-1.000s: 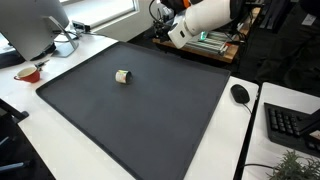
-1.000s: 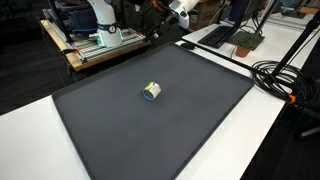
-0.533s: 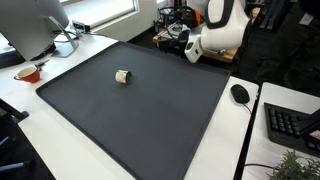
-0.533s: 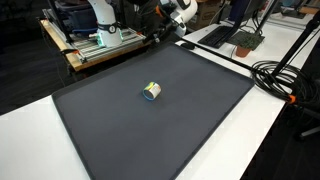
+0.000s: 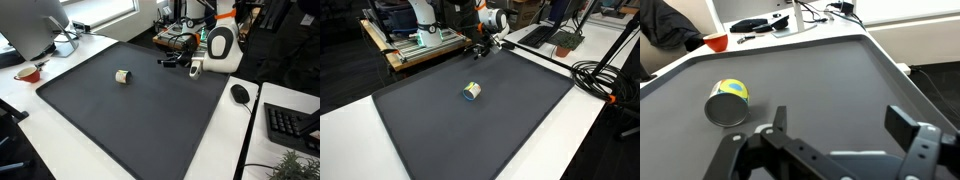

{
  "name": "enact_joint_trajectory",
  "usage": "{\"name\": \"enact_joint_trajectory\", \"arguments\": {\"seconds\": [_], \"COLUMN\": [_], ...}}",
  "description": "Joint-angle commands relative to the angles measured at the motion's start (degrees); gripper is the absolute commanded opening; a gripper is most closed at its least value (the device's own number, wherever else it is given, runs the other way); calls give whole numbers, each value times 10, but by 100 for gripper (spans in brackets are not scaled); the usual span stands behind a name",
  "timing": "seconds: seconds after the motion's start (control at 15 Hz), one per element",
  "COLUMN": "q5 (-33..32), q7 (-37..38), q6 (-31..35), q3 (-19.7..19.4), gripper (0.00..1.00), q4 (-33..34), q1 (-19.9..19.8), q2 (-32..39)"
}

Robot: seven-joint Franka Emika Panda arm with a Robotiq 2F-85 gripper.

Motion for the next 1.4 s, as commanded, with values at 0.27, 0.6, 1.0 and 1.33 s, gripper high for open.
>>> {"name": "enact_joint_trajectory", "arguments": {"seconds": [0.27,0.6,1.0,1.33], "q5": [-82,-153,-154,-206], "q7": [-57,-172,-193,-207], "q6": [-24,-25,-12,10], "q3": [-22,-34,-27,-45], "gripper": [100,100,100,99], "q4": [22,11,22,48], "q1": [-23,-55,-72,-83], "q2": [5,14,25,65]}}
